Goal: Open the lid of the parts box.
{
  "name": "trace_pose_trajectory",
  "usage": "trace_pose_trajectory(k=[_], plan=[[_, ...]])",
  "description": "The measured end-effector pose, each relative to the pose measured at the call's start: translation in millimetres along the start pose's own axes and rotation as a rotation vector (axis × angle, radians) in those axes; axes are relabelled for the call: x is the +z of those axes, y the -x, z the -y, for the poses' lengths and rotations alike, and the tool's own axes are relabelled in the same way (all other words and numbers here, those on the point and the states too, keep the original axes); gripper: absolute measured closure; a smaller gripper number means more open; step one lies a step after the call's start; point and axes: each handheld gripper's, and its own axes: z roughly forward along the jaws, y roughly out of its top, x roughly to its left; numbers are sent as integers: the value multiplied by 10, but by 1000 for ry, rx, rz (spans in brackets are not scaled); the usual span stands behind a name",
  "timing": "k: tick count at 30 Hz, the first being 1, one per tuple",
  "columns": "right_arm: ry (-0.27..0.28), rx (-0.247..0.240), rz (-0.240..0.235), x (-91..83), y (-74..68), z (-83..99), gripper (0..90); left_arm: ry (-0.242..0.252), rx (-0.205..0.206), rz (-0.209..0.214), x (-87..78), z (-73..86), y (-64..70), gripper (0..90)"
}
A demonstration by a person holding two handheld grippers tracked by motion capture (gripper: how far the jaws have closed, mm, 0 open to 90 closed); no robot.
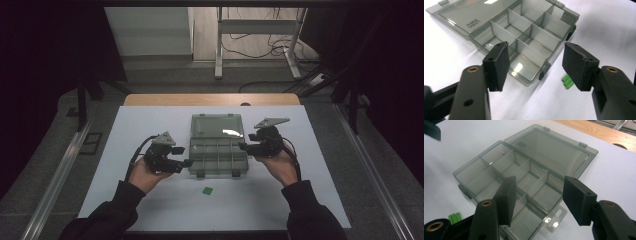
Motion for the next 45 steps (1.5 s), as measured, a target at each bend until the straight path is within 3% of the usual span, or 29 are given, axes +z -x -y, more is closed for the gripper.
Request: trace_pose_trajectory(k=[11, 19, 28, 33, 45], plan=[[27, -7, 6, -156, -54, 145, 351, 16, -1, -47, -84, 37, -20, 167], [47, -8, 16, -281, -95, 250, 290, 24, -30, -62, -207, 114, -39, 67], [54, -9, 41, -376, -157, 336, 209, 35, -35, -70, -363, 229, -33, 23], [58, -3, 42, -445, -171, 406, 191, 31, -21, -110, -462, 327, -18, 16], [48, 15, 77, -595, -199, 581, 64, 61, -49, -167, -714, 597, -15, 0]])
